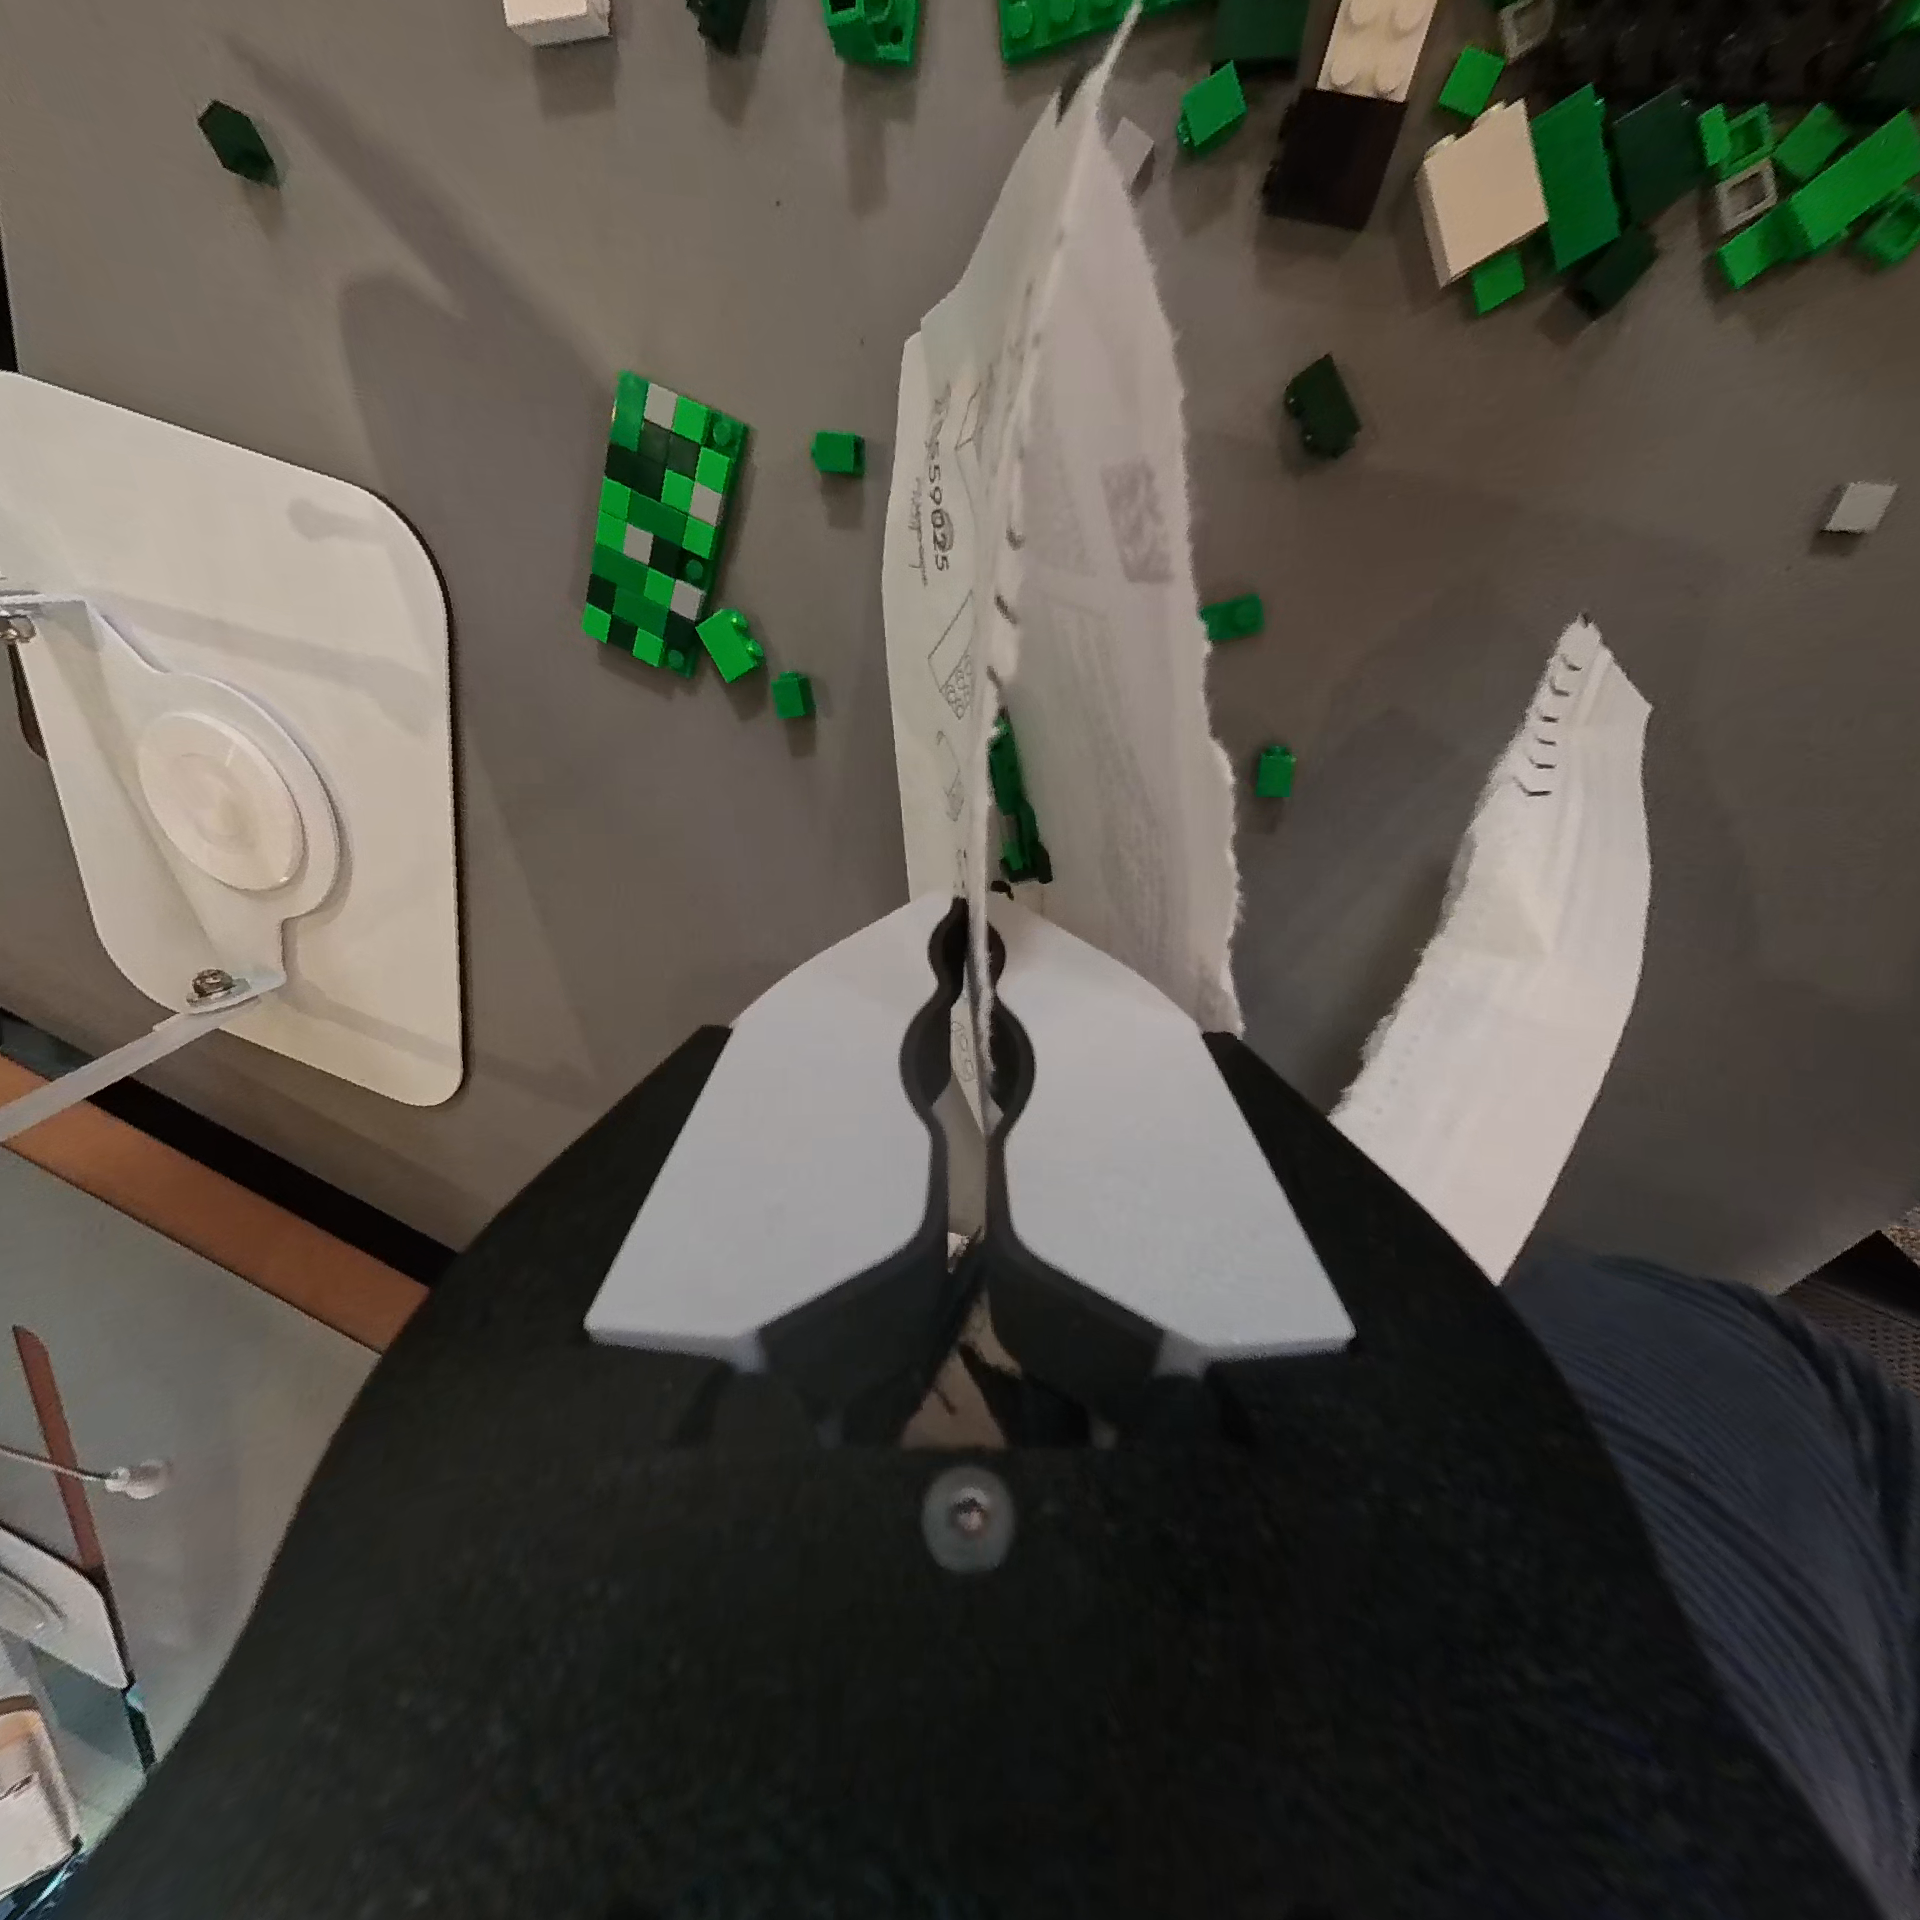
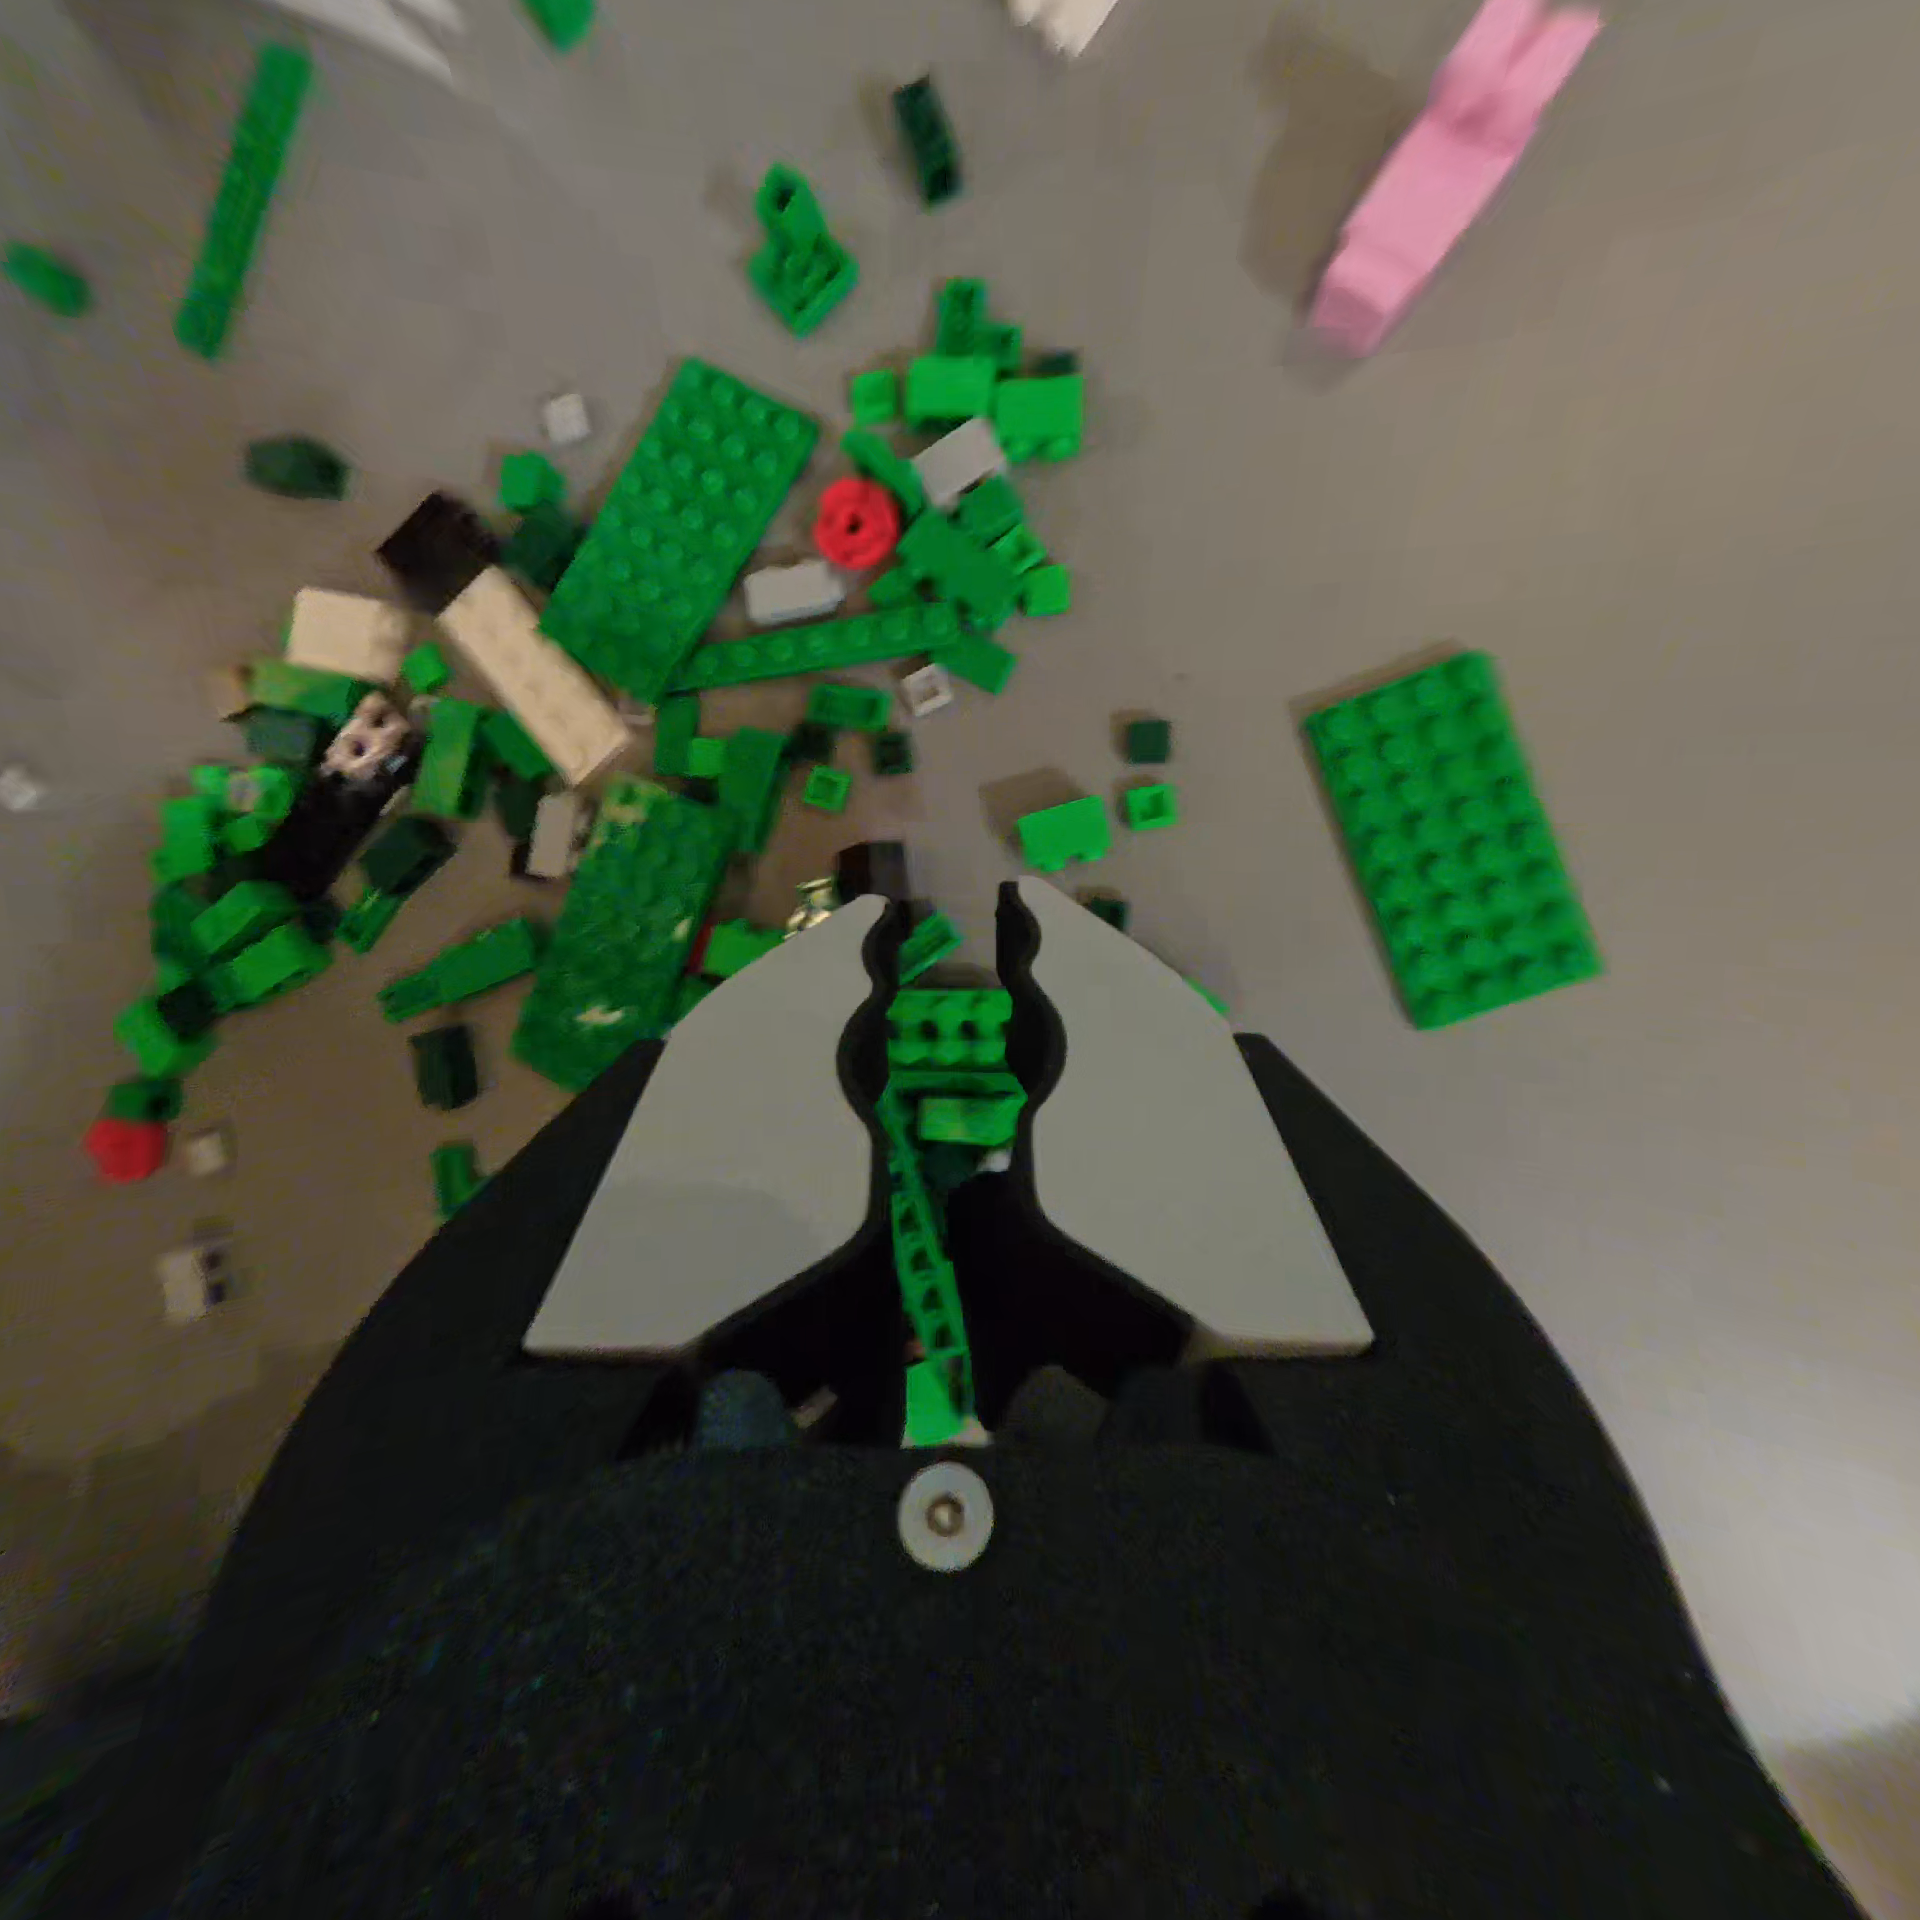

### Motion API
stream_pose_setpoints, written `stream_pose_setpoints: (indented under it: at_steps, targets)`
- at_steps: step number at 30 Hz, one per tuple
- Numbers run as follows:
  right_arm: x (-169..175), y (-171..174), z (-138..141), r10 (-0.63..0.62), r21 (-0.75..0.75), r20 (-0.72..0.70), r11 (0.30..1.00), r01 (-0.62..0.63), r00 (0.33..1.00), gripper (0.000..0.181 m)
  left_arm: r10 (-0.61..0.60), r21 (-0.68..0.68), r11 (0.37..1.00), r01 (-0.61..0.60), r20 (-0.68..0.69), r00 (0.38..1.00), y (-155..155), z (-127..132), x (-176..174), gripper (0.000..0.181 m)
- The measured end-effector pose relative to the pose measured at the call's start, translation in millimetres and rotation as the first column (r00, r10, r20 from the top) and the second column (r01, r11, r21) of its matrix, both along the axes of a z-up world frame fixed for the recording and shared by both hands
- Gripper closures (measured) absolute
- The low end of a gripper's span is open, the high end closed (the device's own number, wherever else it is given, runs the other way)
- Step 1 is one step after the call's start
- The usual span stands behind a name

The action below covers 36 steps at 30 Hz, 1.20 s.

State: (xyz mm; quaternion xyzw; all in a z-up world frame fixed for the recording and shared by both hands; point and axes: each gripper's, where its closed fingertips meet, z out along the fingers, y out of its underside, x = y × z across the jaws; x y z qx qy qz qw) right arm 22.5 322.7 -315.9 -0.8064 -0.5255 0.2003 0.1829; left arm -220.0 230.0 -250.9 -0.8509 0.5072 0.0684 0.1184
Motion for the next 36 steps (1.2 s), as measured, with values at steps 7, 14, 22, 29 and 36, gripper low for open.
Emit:
stream_pose_setpoints:
  at_steps: [7, 14, 22, 29, 36]
  targets:
    - [-14.8, 45.3, 0.6, -0.138, 0.174, -0.082, 0.973, 0.150, 0.987, 0.164, -0.018, -0.006, 1.000, 0.018, -0.008, 1.000, -0.4, -1.8, 3.9, 0.181]
    - [-16.1, 51.6, -13.8, -0.210, 0.067, -0.127, 0.973, 0.219, 0.969, 0.165, -0.018, 0.002, 1.000, 0.018, 0.000, 1.000, -0.8, 0.1, 3.8, 0.181]
    - [-16.7, 50.8, -20.0, -0.175, 0.083, -0.098, 0.980, 0.183, 0.980, 0.167, -0.028, -0.001, 1.000, 0.028, -0.007, 1.000, -1.1, -1.0, 6.5, 0.181]
    - [-19.4, 51.1, -13.0, -0.151, 0.144, -0.093, 0.976, 0.163, 0.984, 0.174, -0.024, 0.004, 1.000, 0.024, -0.003, 1.000, -1.3, 0.1, 6.0, 0.181]
    - [-79.6, 14.7, 83.9, 0.037, 0.285, -0.409, 0.954, 0.089, 0.912, 0.174, -0.061, 0.124, 0.991, 0.059, 0.016, 0.998, 12.7, 14.3, 12.5, 0.181]
